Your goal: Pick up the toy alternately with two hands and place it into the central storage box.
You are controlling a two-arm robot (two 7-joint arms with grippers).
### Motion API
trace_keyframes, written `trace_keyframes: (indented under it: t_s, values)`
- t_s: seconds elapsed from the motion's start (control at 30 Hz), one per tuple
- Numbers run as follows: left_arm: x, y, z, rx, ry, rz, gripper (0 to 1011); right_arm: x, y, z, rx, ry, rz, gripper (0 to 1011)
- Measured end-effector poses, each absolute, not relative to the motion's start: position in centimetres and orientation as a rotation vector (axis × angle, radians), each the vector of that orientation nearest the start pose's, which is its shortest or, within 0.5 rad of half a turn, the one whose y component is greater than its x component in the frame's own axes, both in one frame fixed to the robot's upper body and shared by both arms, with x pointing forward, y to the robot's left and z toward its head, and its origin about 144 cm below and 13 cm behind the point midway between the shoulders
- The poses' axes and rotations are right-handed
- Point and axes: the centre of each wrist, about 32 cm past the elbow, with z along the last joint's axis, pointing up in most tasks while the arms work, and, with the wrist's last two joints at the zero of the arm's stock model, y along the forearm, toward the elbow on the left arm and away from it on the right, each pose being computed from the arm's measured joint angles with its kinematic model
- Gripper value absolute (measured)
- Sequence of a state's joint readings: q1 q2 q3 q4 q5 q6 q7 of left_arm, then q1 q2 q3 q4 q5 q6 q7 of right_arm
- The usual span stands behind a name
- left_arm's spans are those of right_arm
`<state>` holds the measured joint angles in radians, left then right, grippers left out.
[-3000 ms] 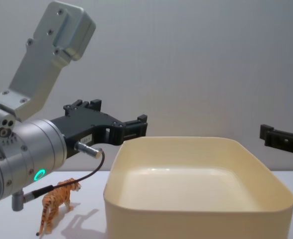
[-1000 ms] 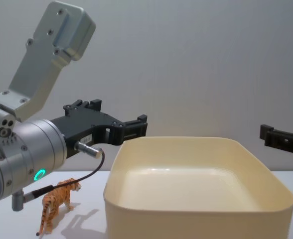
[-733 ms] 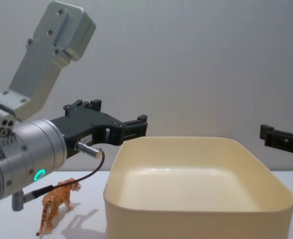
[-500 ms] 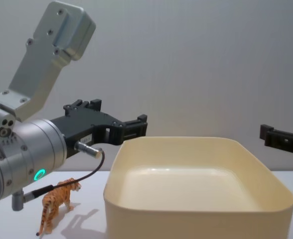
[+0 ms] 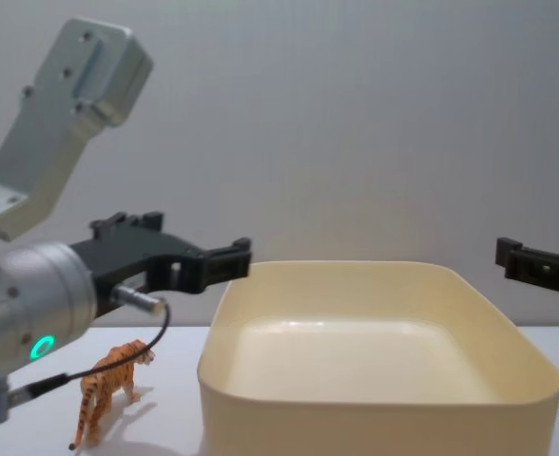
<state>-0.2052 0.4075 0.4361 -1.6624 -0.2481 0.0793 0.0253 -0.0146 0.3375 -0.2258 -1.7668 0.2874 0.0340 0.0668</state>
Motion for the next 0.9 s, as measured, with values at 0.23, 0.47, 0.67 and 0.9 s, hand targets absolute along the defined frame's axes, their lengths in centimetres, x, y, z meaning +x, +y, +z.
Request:
trace_keyframes:
  t_s: [0.23, 0.47, 0.67, 0.9]
  values:
    - [47.1, 21.4, 120.1, 0.117, -0.138, 1.245, 1002, 44.3, -23.7, 118.9, 0.026, -0.075, -1.230, 1001]
    - [45.9, 22.2, 119.7, 0.150, -0.067, 1.319, 1002, 44.3, -23.7, 118.9, 0.026, -0.075, -1.229, 1001]
    - [45.3, 22.7, 119.5, 0.191, -0.012, 1.343, 1002, 44.3, -23.7, 118.9, 0.026, -0.075, -1.230, 1001]
    - [45.0, 23.3, 119.3, 0.243, 0.047, 1.349, 1001, 44.3, -23.7, 118.9, 0.026, -0.075, -1.229, 1001]
